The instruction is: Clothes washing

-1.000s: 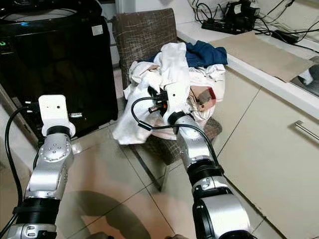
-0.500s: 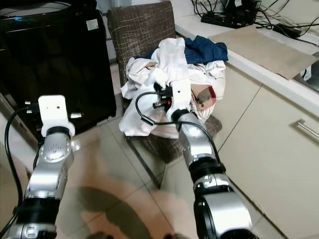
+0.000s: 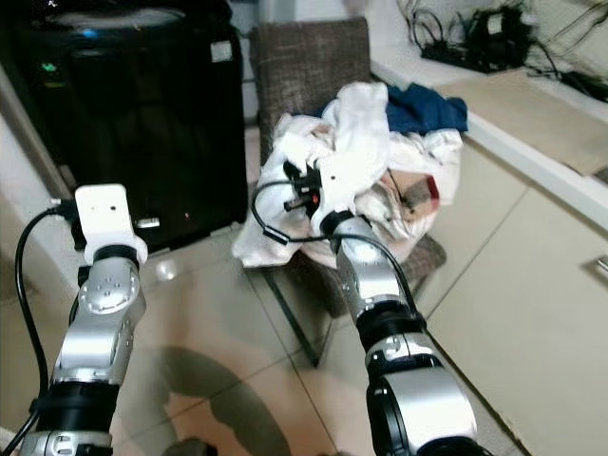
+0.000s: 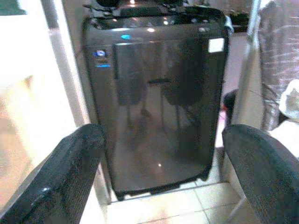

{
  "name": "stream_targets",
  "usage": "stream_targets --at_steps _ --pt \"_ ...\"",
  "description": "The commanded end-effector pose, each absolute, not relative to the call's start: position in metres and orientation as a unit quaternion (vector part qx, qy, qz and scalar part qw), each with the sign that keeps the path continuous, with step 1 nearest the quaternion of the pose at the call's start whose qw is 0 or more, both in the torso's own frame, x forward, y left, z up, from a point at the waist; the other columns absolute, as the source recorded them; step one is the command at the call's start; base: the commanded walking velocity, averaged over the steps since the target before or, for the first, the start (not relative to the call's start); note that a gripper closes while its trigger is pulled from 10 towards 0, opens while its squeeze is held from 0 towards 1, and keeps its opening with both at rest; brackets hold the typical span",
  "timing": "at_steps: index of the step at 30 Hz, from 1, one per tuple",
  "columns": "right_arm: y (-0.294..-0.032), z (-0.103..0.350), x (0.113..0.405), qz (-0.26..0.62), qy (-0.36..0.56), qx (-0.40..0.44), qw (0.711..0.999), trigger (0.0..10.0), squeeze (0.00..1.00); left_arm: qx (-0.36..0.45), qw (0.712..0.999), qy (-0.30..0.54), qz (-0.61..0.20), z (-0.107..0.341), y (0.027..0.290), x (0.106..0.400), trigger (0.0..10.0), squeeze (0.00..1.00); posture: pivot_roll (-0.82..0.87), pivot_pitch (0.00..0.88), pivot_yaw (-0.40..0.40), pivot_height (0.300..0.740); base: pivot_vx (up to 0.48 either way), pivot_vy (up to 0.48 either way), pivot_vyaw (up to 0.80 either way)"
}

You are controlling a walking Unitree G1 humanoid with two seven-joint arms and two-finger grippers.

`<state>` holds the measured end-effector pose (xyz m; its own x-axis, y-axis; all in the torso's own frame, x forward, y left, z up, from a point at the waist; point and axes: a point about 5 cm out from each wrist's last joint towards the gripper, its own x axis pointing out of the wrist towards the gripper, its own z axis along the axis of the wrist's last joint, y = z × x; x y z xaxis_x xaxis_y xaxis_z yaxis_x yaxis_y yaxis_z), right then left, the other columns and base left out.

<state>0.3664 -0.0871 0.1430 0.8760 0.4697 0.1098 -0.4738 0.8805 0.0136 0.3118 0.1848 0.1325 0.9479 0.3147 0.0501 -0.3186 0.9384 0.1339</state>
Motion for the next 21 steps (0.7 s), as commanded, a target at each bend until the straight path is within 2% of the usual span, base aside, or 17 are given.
stream_targets --at_steps 1,7,14,21 --pt "-0.086 0.147 0.367 0.248 -0.063 0.013 0.966 10.0 0.04 0.072 0.983 -0.021 0.165 0.137 0.186 0.312 10.0 0.0 -0.02 0.0 -0.039 0.74 0.386 0.285 0.47" --pt "-0.088 0.146 0.367 0.247 -0.061 0.011 0.967 10.0 0.04 0.093 0.984 -0.014 0.154 0.136 0.179 0.316 10.0 0.0 -0.02 0.0 -0.038 0.74 0.38 0.177 0.47" --pt "-0.088 0.146 0.368 0.248 -0.061 0.009 0.967 10.0 0.07 0.092 0.985 -0.016 0.146 0.136 0.175 0.317 10.0 0.0 -0.02 0.0 -0.036 0.74 0.0 0.0 0.47" --pt "-0.089 0.146 0.368 0.245 -0.062 0.015 0.967 10.0 0.09 0.094 0.985 -0.02 0.141 0.139 0.174 0.318 10.0 0.0 -0.02 0.0 -0.034 0.74 0.293 -0.376 0.47"
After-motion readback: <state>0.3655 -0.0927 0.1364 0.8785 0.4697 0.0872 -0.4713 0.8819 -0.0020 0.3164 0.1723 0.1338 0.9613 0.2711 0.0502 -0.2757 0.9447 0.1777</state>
